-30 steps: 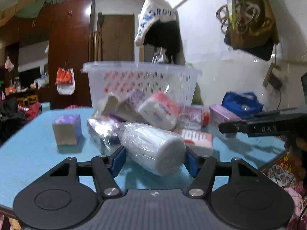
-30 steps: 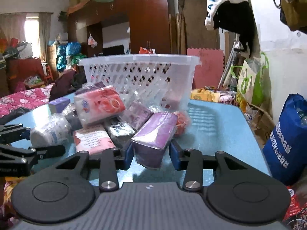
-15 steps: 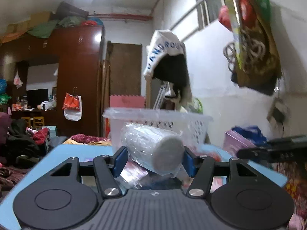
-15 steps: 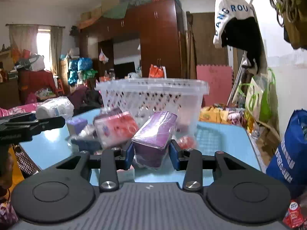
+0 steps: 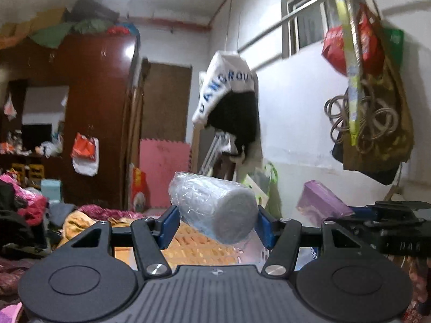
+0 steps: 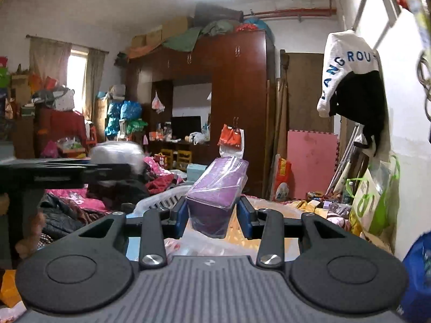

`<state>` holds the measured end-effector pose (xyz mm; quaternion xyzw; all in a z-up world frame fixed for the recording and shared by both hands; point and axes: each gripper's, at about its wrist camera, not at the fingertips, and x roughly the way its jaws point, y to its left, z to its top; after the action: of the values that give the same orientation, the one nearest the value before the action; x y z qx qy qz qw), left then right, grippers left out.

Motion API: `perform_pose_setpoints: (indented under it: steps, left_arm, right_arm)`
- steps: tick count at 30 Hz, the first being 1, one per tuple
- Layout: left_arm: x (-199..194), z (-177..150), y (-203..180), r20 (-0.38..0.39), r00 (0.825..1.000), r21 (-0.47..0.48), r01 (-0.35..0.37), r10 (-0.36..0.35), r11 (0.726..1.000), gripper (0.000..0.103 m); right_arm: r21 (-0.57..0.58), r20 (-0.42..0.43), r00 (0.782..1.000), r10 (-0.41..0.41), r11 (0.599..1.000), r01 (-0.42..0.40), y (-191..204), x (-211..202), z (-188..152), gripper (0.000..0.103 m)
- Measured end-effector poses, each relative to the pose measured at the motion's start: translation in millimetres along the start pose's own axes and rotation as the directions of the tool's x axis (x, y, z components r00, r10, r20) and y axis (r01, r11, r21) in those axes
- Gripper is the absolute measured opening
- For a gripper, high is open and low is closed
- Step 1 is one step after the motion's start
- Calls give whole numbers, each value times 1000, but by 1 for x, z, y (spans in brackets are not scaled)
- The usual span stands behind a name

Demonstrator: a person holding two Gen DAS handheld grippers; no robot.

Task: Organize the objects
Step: 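Lift both held items over the white basket and open both grippers, then grasp the small purple-and-white box with the left gripper while the right grasps the pink tissue pack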

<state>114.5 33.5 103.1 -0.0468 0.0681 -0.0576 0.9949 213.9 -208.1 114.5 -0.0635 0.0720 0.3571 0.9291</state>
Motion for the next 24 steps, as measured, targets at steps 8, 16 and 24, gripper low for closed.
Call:
perform_pose_setpoints:
  steps: [8,16,24]
  left_arm:
    - [80,-8,-7,-236,971,-64,20,-35,998,63]
    - [101,-3,6,-257,966,-76,-55,34,996,66]
    - [54,-15,17,-174,982,-79,-85,70,993,84]
  right_arm:
    - [11,-157,987,-16,1000,18,-19,64,-17,42]
    - [14,-149,989,-13,1000,15,-27,66,-19,44]
    - [30,-101,995,18,999,-15,-9,17,-45,87]
